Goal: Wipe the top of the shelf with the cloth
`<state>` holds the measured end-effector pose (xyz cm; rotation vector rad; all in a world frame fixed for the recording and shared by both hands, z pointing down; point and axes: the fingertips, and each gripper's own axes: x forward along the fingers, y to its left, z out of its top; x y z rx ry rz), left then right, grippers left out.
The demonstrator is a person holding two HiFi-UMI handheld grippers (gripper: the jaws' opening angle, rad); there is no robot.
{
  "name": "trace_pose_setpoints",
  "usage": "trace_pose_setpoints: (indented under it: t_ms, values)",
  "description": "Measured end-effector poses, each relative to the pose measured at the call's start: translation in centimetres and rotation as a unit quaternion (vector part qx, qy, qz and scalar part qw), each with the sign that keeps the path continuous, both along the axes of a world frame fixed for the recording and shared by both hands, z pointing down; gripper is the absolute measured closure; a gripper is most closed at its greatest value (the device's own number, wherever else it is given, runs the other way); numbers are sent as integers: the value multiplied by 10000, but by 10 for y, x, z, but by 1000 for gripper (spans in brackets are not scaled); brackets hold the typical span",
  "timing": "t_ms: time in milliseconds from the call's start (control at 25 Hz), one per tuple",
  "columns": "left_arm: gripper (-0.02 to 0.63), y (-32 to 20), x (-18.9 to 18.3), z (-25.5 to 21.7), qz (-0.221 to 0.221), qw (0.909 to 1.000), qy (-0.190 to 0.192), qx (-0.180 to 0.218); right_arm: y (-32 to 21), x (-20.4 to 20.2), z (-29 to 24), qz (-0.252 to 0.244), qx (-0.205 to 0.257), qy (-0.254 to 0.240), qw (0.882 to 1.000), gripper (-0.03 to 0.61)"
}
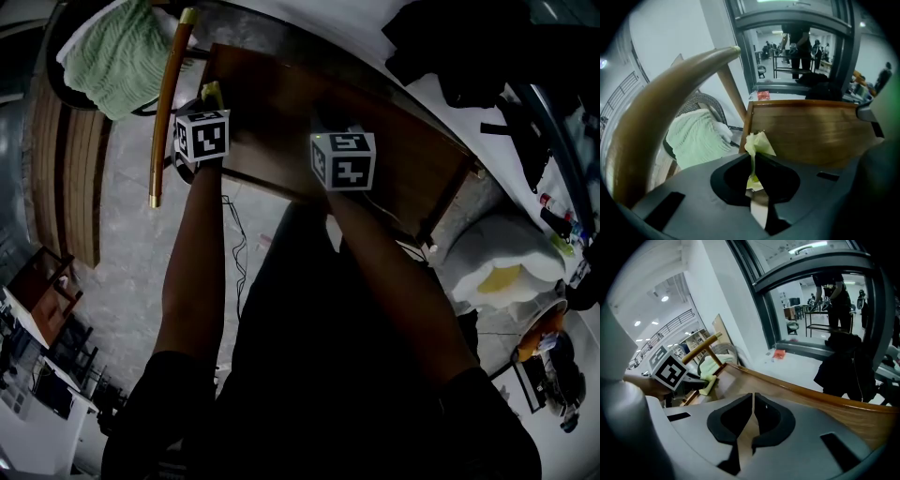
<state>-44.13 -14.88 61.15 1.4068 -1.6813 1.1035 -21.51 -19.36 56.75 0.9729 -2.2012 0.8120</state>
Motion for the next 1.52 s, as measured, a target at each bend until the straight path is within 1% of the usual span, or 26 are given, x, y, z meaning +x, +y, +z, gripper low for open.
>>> trace_pose_setpoints:
  t_ms: [80, 200, 440, 600, 760, 960, 1240, 1520]
  values:
    - [584, 0, 3, 1, -13, 10000, 63, 11, 1, 5, 2, 21, -17, 26, 10000, 551]
    - [584, -2, 15, 2, 84, 9998, 190, 3, 4, 15, 6, 81, -56, 81, 9999, 551]
    - [584, 0, 50, 0, 281, 9993, 235, -10, 11, 41, 5, 229, -120, 153, 9996, 552]
    - [584, 0, 87, 1, 554, 9980, 302, -28, 13, 73, 4, 432, -112, 241, 9987, 552]
    - [584, 1, 126, 0, 711, 9968, 357, -35, 17, 110, 5, 609, -118, 339, 9975, 552]
    - [584, 5, 183, -1, 1013, 9937, 471, -58, 28, 156, 9, 807, -207, 468, 9954, 552]
    - [584, 5, 256, -3, 1332, 9895, 565, -43, 37, 220, 4, 1083, -152, 554, 9925, 552]
    - [584, 2, 316, -7, 1645, 9846, 592, -3, 45, 278, -2, 1367, -95, 594, 9888, 552]
